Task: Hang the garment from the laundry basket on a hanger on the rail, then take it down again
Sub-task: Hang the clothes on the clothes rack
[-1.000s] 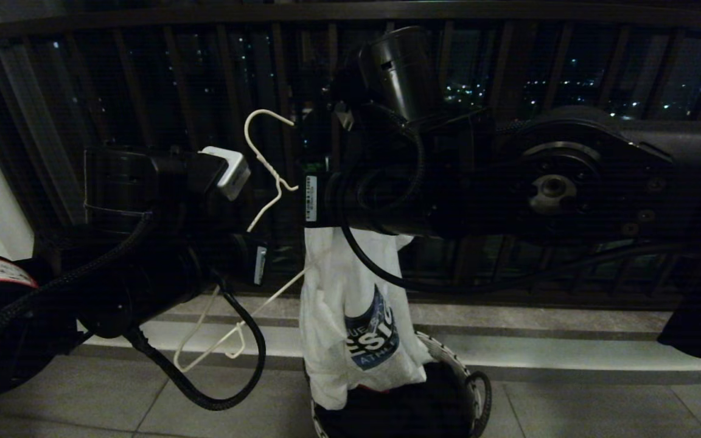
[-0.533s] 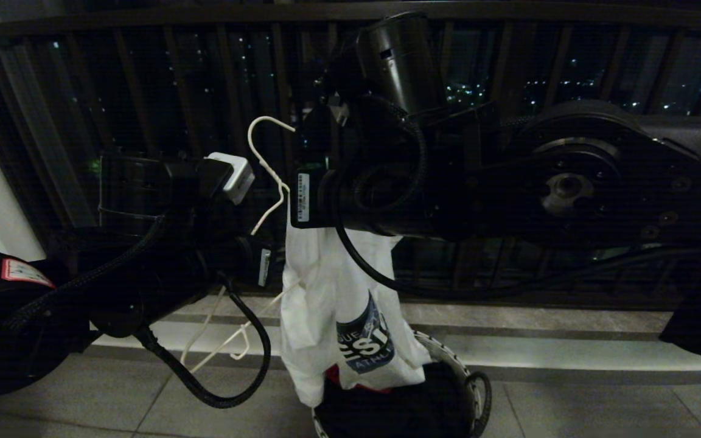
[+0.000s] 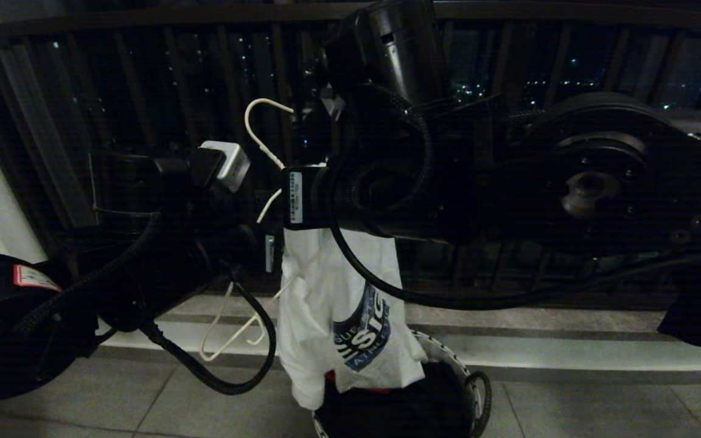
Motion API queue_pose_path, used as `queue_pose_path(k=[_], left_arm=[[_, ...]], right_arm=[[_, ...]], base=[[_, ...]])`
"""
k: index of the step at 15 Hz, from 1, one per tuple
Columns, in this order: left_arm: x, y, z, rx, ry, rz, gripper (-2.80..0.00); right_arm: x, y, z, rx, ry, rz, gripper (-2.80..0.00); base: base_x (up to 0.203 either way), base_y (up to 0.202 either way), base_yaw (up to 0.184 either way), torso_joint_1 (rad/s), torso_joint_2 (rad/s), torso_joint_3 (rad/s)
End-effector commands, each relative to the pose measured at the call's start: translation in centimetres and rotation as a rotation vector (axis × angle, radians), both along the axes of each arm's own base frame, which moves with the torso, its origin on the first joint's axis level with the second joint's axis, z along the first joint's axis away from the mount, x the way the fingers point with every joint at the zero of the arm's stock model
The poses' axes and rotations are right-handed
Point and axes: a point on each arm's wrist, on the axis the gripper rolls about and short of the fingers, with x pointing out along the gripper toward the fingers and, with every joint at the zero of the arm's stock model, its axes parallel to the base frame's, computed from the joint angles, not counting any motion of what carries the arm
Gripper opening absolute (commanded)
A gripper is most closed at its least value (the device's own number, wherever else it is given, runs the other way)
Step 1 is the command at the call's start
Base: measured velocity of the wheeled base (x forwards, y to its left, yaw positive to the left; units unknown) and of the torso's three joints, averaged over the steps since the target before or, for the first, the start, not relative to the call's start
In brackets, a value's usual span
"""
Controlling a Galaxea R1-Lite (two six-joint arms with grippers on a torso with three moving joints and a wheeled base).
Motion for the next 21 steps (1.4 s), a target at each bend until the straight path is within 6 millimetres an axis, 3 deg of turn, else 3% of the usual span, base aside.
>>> queue_pose_path(k=[1, 9, 18, 19, 21], left_arm=[[0.3, 0.1, -0.4, -0.023, 0.004, -0.021, -2.80], [1.0, -0.2, -1.5, -0.074, -0.066, -0.073, -2.80], [1.3, -0.4, -1.7, -0.121, -0.153, -0.085, -2.80], [1.2, -0.4, -1.6, -0.123, -0.154, -0.087, -2.80], [1.2, -0.4, -1.6, -0.124, -0.155, -0.087, -2.80]], right_arm=[[-0.1, 0.1, 0.0, -0.013, -0.009, 0.003, -2.80], [-1.2, 1.1, 0.3, -0.033, -0.068, 0.059, -2.80], [-0.8, 1.6, -0.4, -0.082, -0.101, 0.030, -2.80], [-0.8, 1.6, -0.4, -0.081, -0.102, 0.031, 0.00], [-0.9, 1.4, -0.1, -0.075, -0.106, 0.030, 0.00]], base=[[0.000, 0.000, 0.000, 0.000, 0.00, 0.000], [0.000, 0.000, 0.000, 0.000, 0.00, 0.000], [0.000, 0.000, 0.000, 0.000, 0.00, 0.000], [0.000, 0.000, 0.000, 0.000, 0.00, 0.000], [0.000, 0.000, 0.000, 0.000, 0.00, 0.000]])
